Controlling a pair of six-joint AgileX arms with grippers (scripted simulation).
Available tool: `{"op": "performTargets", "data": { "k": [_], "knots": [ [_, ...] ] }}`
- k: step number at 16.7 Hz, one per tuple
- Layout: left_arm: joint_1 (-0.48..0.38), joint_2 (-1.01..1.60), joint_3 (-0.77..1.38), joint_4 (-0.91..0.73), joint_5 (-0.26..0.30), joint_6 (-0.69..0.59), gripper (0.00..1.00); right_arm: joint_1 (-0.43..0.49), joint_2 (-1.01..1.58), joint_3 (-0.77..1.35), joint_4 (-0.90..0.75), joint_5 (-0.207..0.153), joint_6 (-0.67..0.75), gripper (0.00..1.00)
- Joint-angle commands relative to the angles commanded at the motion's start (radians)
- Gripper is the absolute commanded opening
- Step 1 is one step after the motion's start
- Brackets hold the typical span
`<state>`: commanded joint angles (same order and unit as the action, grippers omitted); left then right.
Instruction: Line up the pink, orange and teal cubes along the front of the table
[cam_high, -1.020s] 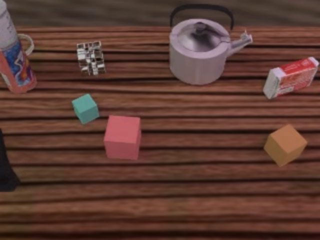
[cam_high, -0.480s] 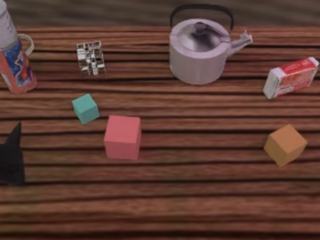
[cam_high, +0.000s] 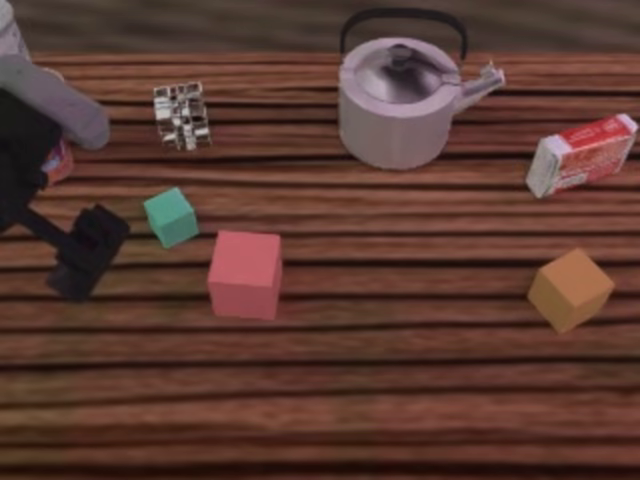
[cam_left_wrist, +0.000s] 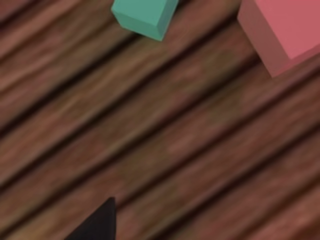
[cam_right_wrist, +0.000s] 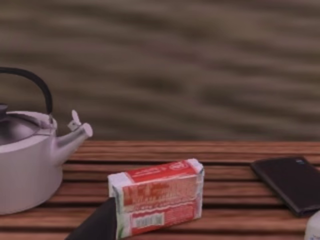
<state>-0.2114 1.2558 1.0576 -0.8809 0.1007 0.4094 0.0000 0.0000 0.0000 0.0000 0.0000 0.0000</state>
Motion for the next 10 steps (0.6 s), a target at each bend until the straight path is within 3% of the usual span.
{"op": "performTargets", "data": {
  "k": [5, 10],
  "knots": [
    [-0.034, 0.61, 0.441, -0.29, -0.019, 0.16, 1.0, 0.0, 0.0, 0.0, 0.0, 0.0, 0.0, 1.0],
    [-0.033, 1.005, 0.834, -0.402, -0.059, 0.283, 1.0, 0.0, 0.0, 0.0, 0.0, 0.0, 0.0, 1.0]
  ]
}}
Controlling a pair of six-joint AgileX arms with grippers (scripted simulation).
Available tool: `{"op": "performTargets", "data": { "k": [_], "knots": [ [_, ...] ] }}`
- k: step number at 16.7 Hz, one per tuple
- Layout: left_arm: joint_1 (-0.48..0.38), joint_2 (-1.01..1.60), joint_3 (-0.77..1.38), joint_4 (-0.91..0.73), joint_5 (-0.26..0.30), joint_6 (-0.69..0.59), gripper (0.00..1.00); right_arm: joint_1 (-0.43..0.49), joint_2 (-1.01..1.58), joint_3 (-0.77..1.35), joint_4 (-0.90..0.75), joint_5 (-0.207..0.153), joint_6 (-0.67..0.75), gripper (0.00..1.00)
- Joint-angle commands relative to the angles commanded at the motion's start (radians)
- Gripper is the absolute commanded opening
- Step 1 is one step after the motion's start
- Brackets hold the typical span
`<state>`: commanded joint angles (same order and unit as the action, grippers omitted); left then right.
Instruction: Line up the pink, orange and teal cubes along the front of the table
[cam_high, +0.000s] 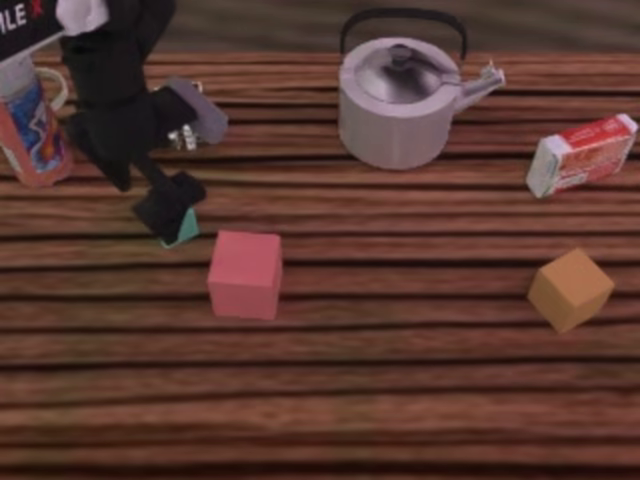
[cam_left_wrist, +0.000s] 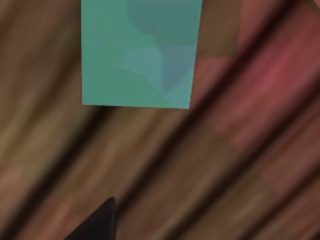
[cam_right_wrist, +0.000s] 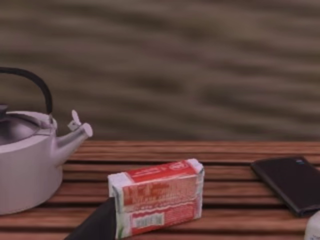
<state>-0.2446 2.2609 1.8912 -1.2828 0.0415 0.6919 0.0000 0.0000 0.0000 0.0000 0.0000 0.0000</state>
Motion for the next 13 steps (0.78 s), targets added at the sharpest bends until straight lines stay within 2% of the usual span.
{"op": "performTargets", "data": {
  "k": [5, 13],
  "knots": [
    [0.014, 0.14, 0.199, 0.014, -0.034, 0.067, 1.0, 0.0, 0.0, 0.0, 0.0, 0.0, 0.0, 1.0],
    [0.012, 0.147, 0.192, 0.035, -0.036, 0.069, 1.0, 0.0, 0.0, 0.0, 0.0, 0.0, 0.0, 1.0]
  ]
}}
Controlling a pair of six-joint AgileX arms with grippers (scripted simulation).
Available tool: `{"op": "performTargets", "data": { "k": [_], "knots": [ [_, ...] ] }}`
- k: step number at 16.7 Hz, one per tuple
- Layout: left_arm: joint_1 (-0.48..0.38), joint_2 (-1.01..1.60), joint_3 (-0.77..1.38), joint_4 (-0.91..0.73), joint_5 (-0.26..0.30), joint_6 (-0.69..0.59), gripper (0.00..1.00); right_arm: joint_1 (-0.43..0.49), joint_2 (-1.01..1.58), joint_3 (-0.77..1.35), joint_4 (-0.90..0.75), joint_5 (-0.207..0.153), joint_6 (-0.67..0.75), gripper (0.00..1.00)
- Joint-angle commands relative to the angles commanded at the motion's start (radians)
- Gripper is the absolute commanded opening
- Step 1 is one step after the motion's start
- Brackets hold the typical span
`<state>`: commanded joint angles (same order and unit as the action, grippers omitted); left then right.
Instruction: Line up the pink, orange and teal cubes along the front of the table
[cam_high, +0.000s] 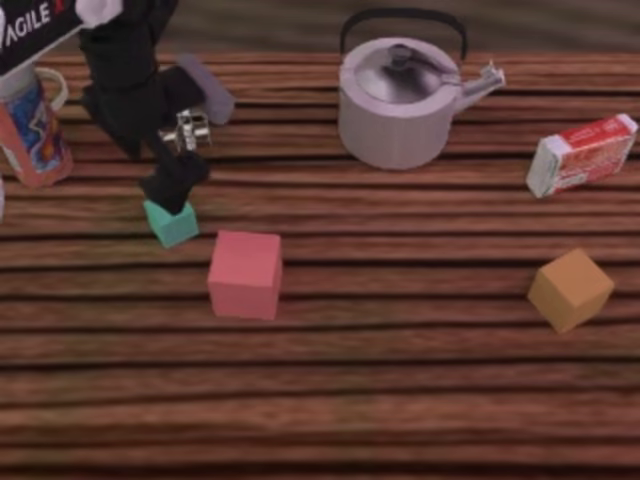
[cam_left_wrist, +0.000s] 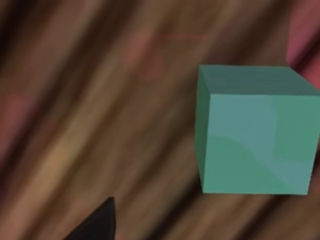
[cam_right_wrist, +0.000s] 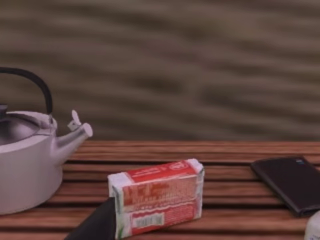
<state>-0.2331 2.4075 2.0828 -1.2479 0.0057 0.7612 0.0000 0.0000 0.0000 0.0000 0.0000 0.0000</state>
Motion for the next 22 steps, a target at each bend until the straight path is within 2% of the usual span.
{"op": "performTargets", "data": {
  "k": [7, 12, 22],
  "knots": [
    [0.004, 0.079, -0.163, 0.25, 0.001, 0.004, 1.0, 0.0, 0.0, 0.0, 0.0, 0.0, 0.0, 1.0],
    [0.005, 0.09, -0.181, 0.273, 0.001, 0.004, 1.0, 0.0, 0.0, 0.0, 0.0, 0.0, 0.0, 1.0],
    [0.005, 0.09, -0.181, 0.273, 0.001, 0.004, 0.25, 0.0, 0.0, 0.0, 0.0, 0.0, 0.0, 1.0]
  ]
}}
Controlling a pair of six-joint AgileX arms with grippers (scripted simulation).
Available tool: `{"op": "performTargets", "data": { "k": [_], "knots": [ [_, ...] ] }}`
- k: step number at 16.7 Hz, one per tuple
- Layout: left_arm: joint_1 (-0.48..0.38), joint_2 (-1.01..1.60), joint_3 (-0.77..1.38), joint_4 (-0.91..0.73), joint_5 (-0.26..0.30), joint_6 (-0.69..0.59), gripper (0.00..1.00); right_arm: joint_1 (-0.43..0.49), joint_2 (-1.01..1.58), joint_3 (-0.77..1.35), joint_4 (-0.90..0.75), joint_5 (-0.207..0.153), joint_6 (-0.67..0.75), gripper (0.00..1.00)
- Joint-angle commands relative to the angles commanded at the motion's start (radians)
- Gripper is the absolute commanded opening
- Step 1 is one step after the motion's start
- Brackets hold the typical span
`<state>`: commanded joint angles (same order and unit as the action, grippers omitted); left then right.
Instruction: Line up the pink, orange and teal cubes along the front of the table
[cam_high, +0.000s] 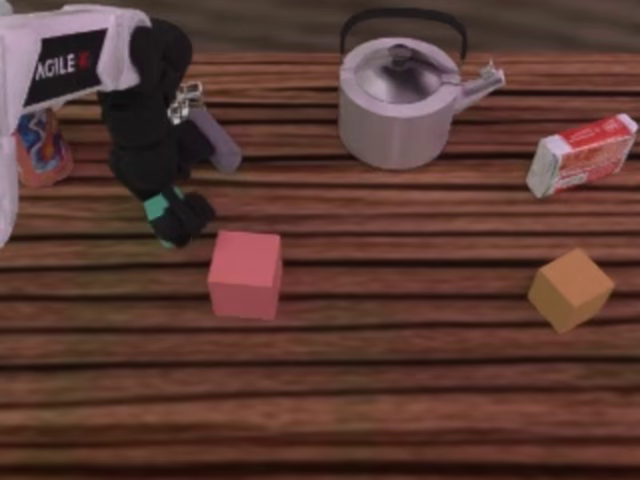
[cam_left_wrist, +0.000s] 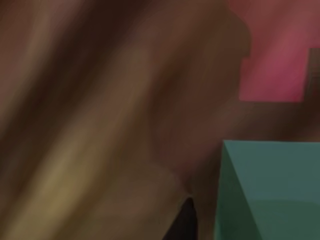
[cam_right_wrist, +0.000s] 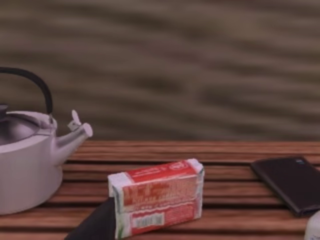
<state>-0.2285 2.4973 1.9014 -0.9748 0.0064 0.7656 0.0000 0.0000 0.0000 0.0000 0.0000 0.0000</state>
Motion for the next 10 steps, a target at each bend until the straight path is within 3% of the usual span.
{"op": "performTargets", "data": {
  "k": [3, 10],
  "knots": [
    [0.0, 0.0, 0.0, 0.0, 0.0, 0.0, 0.02, 0.0, 0.0, 0.0, 0.0, 0.0, 0.0, 1.0],
    [0.0, 0.0, 0.0, 0.0, 0.0, 0.0, 0.0, 0.0, 0.0, 0.0, 0.0, 0.0, 0.0, 1.0]
  ]
}}
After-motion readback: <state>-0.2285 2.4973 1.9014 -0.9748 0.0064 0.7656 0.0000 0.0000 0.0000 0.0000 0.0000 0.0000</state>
